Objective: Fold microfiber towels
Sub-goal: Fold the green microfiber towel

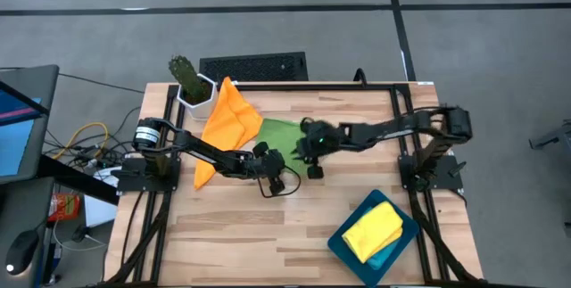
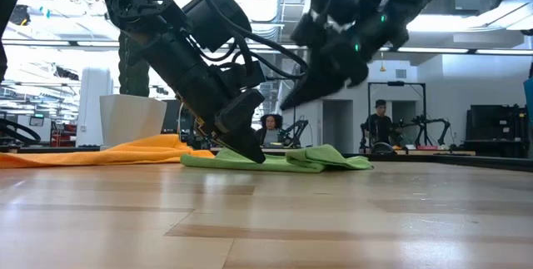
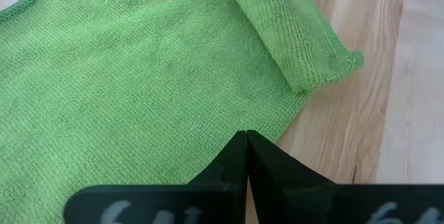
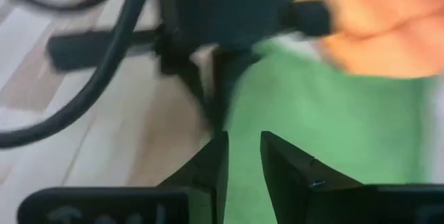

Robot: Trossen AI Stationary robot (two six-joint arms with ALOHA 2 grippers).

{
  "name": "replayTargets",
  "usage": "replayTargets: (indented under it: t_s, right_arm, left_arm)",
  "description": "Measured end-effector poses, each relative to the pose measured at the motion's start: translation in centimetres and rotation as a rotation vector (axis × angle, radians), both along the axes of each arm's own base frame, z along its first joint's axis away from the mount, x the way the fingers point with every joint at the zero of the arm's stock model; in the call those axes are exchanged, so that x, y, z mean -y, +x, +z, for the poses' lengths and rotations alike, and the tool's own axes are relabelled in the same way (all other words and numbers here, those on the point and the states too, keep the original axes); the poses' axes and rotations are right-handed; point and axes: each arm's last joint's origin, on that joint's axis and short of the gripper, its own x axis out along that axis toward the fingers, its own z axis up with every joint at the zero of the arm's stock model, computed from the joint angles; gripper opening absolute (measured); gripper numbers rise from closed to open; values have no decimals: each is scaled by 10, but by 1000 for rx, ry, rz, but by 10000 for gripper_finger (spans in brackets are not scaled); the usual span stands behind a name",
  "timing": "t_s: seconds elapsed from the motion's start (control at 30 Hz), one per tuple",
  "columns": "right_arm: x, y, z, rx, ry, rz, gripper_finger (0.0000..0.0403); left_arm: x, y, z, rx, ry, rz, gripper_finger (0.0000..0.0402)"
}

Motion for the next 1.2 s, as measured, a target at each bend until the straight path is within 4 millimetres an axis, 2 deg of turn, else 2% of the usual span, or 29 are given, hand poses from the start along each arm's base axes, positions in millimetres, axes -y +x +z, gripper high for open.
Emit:
replayTargets:
  t_s: [0.1,0.2,0.33,0.47,0.63,0.9,1.0,1.1,1.2]
  right_arm:
    - [10,-14,23,14,-22,-37,109]
    - [24,-39,34,-96,-25,-102,109]
    - [43,-79,11,-270,26,-248,109]
    - [57,-100,-8,-332,33,-421,109]
    - [64,-98,-26,-369,80,-452,115]
    - [65,-93,-47,-436,140,-458,179]
    - [66,-91,-51,-439,142,-457,191]
    - [65,-88,-54,-444,145,-451,170]
    - [64,-85,-52,-457,143,-447,111]
  left_arm:
    - [0,0,0,-1,1,0,0]
    - [0,0,0,-2,1,0,0]
    - [0,0,0,-2,1,0,0]
    - [0,0,0,-1,0,1,0]
    - [0,0,0,0,-2,4,0]
    - [0,0,0,-3,-5,8,0]
    - [0,0,0,-3,-5,8,0]
    - [0,0,0,-3,-5,8,0]
    - [0,0,0,-3,-5,8,0]
